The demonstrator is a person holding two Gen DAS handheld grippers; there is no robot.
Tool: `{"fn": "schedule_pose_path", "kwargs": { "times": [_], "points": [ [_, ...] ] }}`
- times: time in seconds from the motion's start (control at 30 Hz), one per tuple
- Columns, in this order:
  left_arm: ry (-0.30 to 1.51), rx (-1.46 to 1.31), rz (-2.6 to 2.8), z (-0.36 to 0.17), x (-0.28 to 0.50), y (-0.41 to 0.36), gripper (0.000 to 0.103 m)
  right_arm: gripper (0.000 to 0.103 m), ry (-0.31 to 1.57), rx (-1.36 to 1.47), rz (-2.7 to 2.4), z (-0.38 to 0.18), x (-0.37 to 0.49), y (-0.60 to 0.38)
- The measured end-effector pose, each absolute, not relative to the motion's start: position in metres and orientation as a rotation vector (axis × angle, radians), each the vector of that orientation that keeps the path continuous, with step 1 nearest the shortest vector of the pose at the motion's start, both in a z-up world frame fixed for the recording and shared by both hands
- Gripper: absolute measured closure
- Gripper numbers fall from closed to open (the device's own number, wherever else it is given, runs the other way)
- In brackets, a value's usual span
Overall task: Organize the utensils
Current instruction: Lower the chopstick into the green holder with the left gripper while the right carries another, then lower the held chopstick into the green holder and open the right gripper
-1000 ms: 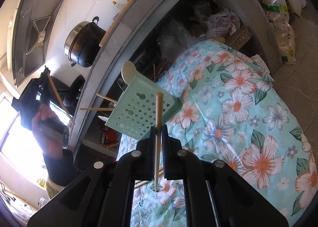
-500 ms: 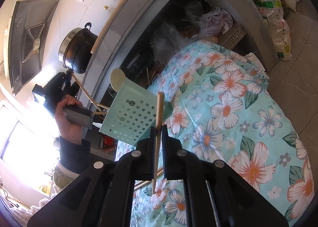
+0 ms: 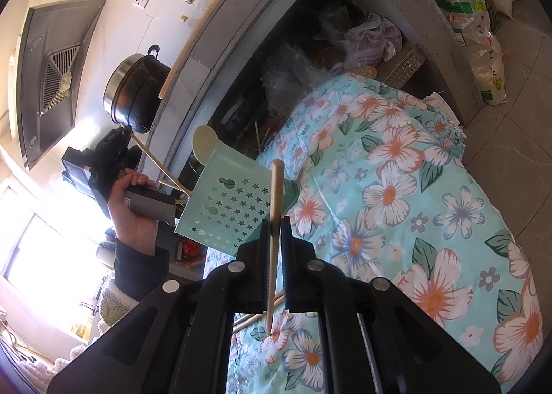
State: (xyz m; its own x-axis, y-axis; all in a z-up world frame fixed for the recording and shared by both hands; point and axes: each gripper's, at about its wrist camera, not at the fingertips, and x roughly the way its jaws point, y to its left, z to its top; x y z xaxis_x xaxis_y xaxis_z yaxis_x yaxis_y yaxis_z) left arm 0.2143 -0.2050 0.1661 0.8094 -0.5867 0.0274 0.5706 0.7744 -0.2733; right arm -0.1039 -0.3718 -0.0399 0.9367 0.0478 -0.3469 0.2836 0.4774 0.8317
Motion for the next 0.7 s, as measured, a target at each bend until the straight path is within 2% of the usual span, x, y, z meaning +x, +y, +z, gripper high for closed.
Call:
{"fn": "schedule_pose_path", "kwargs": {
  "times": [0.33, 0.57, 0.63, 0.7],
  "points": [
    [0.013, -0.197, -0.583, 0.164, 0.204, -0.213, 0.099, 0.097, 0.339, 1.069, -0.127, -0.040, -0.103, -0.372],
    [0.043, -0.184, -0.605, 0.151, 0.188, -0.203, 0.097, 0.097, 0.330, 1.072, -0.130, -0.039, -0.107, -0.373],
    [0.052, -0.181, -0.606, 0.149, 0.181, -0.198, 0.079, 0.097, 0.327, 1.070, -0.130, -0.038, -0.108, -0.372],
    [0.054, -0.195, -0.618, 0.150, 0.171, -0.188, 0.074, 0.097, 0.325, 1.066, -0.127, -0.036, -0.108, -0.371]
  ]
}}
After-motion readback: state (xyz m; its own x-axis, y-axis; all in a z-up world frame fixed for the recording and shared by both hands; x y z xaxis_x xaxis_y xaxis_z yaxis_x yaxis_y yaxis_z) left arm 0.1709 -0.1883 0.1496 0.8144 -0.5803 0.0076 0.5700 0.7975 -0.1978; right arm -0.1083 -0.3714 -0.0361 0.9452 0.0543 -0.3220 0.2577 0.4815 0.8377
